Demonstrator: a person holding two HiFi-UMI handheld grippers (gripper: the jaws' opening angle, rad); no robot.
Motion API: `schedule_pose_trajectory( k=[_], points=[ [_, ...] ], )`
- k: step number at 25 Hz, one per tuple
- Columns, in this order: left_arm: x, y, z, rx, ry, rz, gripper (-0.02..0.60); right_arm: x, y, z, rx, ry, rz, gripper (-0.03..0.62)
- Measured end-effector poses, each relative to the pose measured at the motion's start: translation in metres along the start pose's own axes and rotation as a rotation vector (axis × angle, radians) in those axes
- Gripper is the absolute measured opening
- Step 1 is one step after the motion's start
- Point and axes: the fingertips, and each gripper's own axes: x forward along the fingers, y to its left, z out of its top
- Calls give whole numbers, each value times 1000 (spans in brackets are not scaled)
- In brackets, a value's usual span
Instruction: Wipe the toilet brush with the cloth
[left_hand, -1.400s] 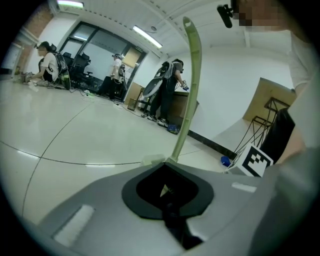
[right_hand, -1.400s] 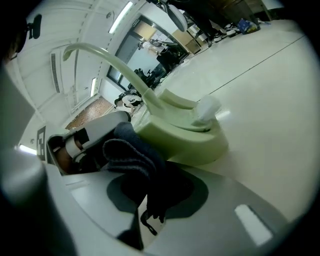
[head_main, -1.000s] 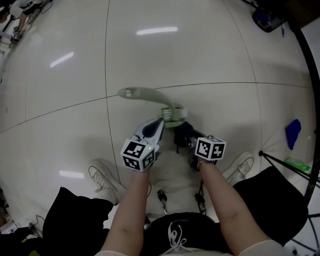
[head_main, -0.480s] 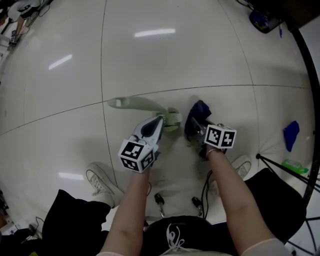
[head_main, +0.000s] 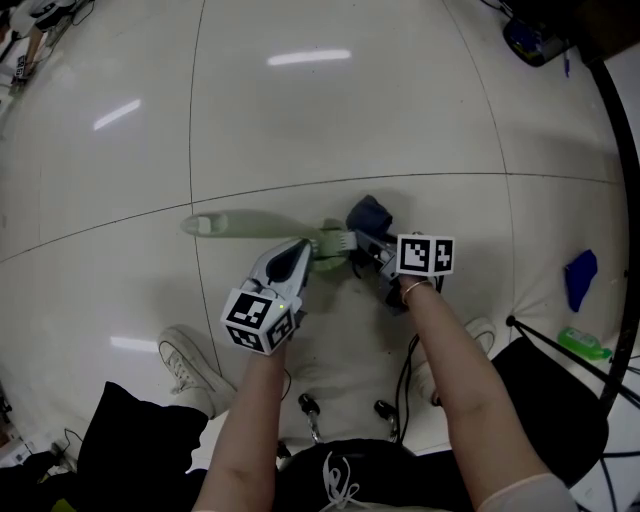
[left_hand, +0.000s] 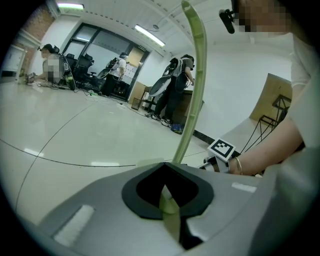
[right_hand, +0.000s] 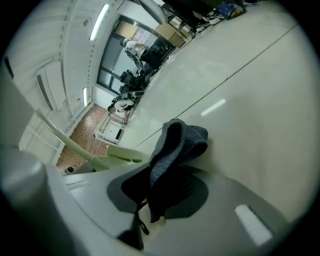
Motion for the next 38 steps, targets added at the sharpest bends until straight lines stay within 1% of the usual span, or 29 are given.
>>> schedule_pose_trajectory(
  k=[3, 5, 7, 9, 11, 13, 14, 15, 17, 19, 22, 24, 27, 29, 33, 34, 38],
  points=[
    [1, 1, 0, -1, -11, 13, 6, -6, -1, -13, 113, -37, 49, 74],
    [0, 2, 0, -11, -19, 23, 6, -12, 1, -27, 178, -43, 88, 74],
    [-1, 3, 0, -16, -18, 29, 6, -20, 0, -42, 196, -20, 104, 74],
    [0, 3, -1, -20, -13, 35, 6, -31, -7, -45, 163, -8, 72, 74],
    [0, 2, -2, -25, -8, 38, 6, -44, -15, -27, 121, -46, 16, 74],
    [0, 0, -3, -25, -3, 34, 6, -56, -14, 11, 91, -135, -4, 74],
    [0, -1, -3, -25, -3, 32, 6, -60, -7, 34, 74, -188, 11, 74],
    [0, -1, -2, -25, -6, 32, 6, -60, 5, 57, 54, -233, 45, 74],
    [1, 0, 0, -31, -17, 40, 6, -50, 39, 95, 3, -273, 150, 74],
    [1, 1, 2, -40, -31, 55, 6, -31, 74, 112, -79, -231, 225, 74],
    [0, 1, 3, -56, -50, 72, 6, 2, 107, 110, -261, -99, 250, 74],
    [-1, 0, 5, -68, -66, 83, 6, 21, 126, 107, -320, -46, 286, 74],
    [-1, -4, 3, -79, -79, 94, 6, 42, 144, 104, -315, -11, 356, 74],
    [-1, -8, 0, -80, -73, 89, 6, 56, 152, 97, -320, 33, 387, 74],
    [1, -13, -3, -60, -45, 79, 6, 82, 141, 70, -390, 178, 364, 72],
    [0, -12, -3, -65, -46, 82, 6, 85, 135, 65, -390, 198, 357, 72],
    [-1, -11, -3, -69, -57, 77, 6, 83, 108, 60, -346, 220, 318, 72]
  ],
)
